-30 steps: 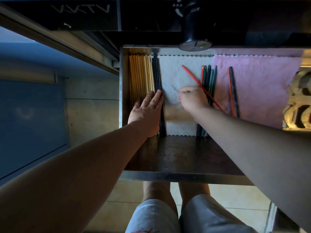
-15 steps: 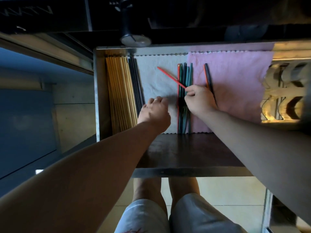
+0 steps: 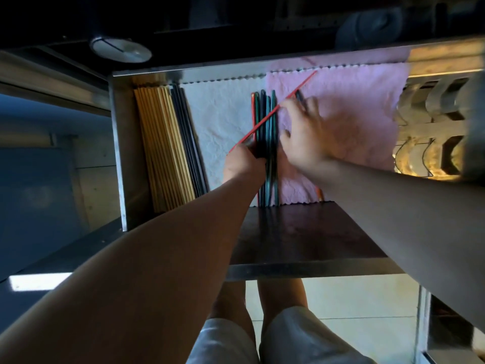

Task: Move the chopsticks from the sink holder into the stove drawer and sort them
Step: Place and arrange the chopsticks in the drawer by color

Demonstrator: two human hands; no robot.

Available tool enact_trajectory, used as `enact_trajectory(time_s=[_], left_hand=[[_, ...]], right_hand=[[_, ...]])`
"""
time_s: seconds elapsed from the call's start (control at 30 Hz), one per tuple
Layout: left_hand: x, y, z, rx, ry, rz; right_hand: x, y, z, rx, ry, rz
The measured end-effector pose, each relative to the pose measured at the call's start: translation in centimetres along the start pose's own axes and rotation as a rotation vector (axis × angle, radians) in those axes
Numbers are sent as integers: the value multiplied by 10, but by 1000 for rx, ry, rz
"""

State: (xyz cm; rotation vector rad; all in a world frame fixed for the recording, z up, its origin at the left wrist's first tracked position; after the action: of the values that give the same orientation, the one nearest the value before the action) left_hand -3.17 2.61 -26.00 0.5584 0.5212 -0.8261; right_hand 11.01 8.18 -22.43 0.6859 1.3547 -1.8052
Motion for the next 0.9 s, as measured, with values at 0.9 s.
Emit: enact_trajectory(time_s=[0.9], left_hand=[[-10, 17, 0, 132, 158, -312]], right_hand=[[-5, 22, 14, -29, -87, 165]])
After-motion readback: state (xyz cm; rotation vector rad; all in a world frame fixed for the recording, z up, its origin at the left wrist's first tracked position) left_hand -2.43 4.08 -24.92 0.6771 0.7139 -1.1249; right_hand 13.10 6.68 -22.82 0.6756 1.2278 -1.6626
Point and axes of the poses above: each hand's wrist, its own z-axis away from the middle knuckle, its own x-axis out of the palm, y = z × x, the point moved 9 cm from there along -z, towards the middle knuckle, and after that the axes turned 10 degrees about -z, right-handed, at the moved point
